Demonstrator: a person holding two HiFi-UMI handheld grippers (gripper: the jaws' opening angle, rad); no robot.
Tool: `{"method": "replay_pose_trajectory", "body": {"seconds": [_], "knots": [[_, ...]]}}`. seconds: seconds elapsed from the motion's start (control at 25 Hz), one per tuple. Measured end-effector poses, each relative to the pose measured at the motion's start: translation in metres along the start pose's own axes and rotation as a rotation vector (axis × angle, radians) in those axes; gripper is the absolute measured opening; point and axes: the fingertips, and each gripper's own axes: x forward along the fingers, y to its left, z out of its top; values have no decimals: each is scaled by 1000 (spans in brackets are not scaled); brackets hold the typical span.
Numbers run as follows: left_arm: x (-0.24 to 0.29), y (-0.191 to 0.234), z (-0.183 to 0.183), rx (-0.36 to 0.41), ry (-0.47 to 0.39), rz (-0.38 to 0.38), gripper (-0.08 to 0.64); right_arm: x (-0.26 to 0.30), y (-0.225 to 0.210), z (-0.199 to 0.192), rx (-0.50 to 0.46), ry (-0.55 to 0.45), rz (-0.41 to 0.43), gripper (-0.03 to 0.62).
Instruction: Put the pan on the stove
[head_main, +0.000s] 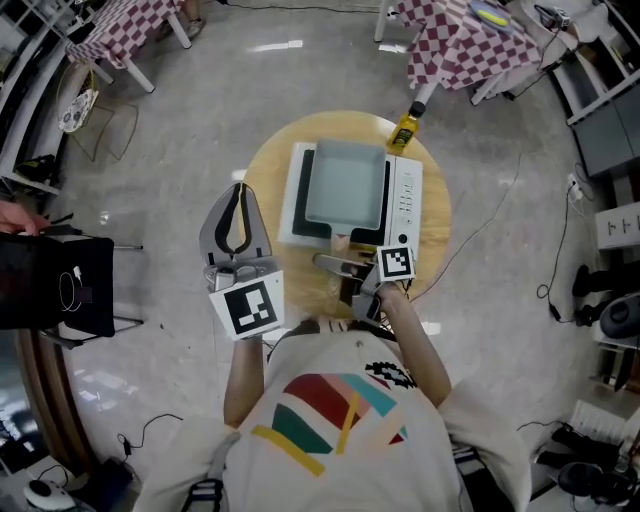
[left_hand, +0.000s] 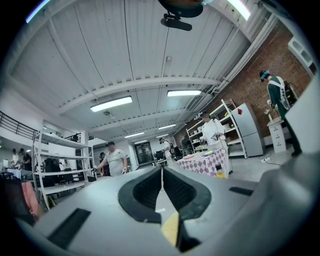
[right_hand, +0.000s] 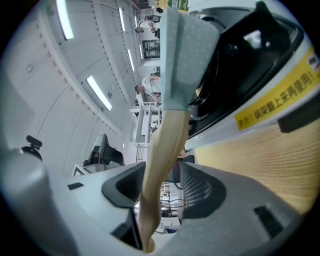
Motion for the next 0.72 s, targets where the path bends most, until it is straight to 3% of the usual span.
{"method": "replay_pose_trajectory", "body": {"seconds": [0.16, 0.32, 0.56, 0.72], "knots": [[2, -4, 0, -2, -4, -13, 11, -20, 9, 0, -5, -17, 45, 178], [6, -11, -1, -5, -9, -26, 11, -45, 7, 4, -34, -48, 23, 178], [11, -24, 3, -16, -17, -56, 11, -96, -15, 25, -4, -190, -201, 134], [11, -29, 6, -17, -29, -71, 11, -120, -4, 56, -163, -276, -343, 93]]}}
